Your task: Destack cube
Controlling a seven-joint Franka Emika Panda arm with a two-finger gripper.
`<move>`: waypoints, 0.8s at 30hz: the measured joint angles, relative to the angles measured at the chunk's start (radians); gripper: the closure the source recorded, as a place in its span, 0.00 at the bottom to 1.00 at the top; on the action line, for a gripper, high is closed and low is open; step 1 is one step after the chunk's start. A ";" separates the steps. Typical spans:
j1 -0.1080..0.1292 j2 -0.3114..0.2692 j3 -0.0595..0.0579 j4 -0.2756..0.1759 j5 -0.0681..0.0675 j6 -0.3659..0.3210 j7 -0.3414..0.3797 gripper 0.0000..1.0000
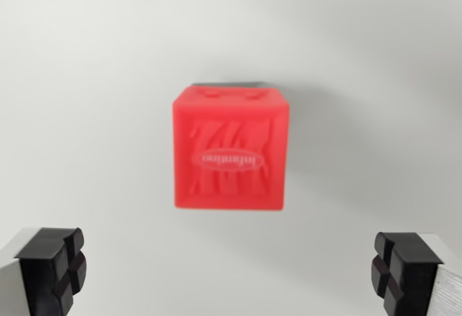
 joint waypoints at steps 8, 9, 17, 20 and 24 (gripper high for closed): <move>0.000 0.059 0.001 -0.007 0.000 0.066 -0.002 0.00; 0.000 0.063 0.002 -0.008 0.000 0.070 -0.002 0.00; -0.002 0.117 0.004 -0.009 0.002 0.126 -0.003 0.00; -0.003 0.131 0.005 -0.009 0.003 0.140 -0.003 0.00; -0.005 0.153 0.007 -0.008 0.003 0.161 -0.003 0.00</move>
